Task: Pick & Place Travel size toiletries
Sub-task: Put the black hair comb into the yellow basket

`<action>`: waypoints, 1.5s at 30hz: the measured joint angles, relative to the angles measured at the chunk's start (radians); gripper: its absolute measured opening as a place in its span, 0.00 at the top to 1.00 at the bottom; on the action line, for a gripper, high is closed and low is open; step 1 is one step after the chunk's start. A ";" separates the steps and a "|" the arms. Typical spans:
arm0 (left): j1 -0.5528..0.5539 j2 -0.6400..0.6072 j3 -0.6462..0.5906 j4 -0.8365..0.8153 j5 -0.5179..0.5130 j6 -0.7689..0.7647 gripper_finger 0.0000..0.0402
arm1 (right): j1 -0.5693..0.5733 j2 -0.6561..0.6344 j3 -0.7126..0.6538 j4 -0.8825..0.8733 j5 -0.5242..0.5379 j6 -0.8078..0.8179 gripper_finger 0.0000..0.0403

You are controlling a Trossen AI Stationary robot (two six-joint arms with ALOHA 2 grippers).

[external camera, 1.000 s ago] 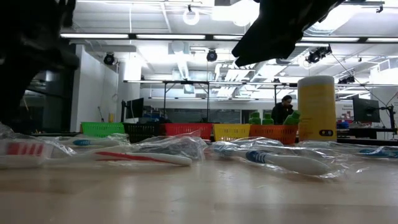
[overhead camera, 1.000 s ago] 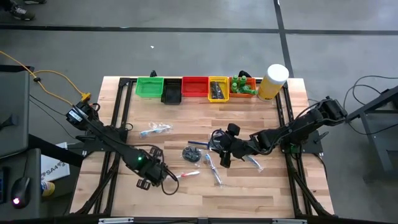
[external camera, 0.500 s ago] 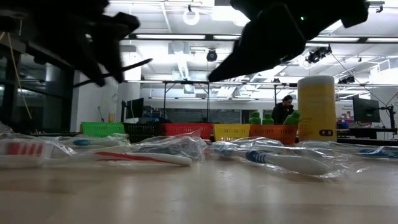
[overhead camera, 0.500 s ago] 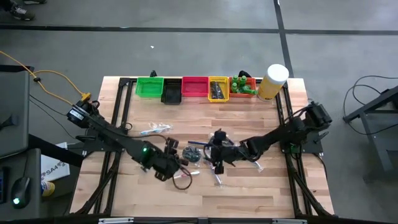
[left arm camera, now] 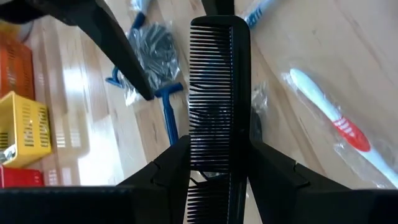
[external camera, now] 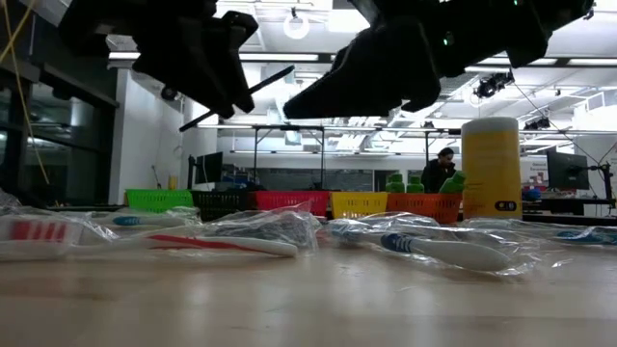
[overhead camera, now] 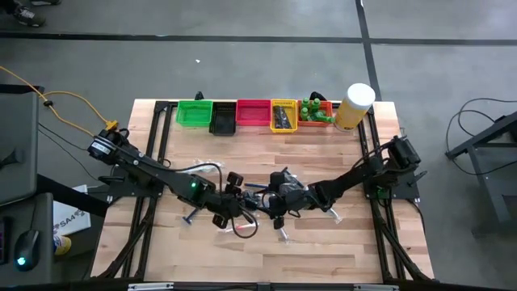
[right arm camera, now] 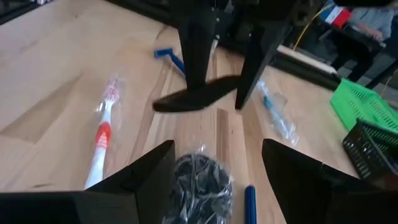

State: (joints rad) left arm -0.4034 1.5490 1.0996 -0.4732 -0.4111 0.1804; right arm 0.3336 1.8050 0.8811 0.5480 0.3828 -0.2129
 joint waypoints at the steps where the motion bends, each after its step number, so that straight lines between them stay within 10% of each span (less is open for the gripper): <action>1: 0.000 0.000 0.000 0.010 0.000 0.006 0.66 | 0.000 0.000 0.000 0.016 -0.001 -0.008 0.42; 45: -0.002 0.000 0.000 0.376 0.001 0.183 0.67 | 0.090 -0.007 0.001 0.320 0.060 -0.241 0.52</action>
State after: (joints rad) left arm -0.4057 1.5490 1.0996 -0.0971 -0.4099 0.3633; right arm 0.4240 1.7977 0.8818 0.8680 0.4424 -0.4541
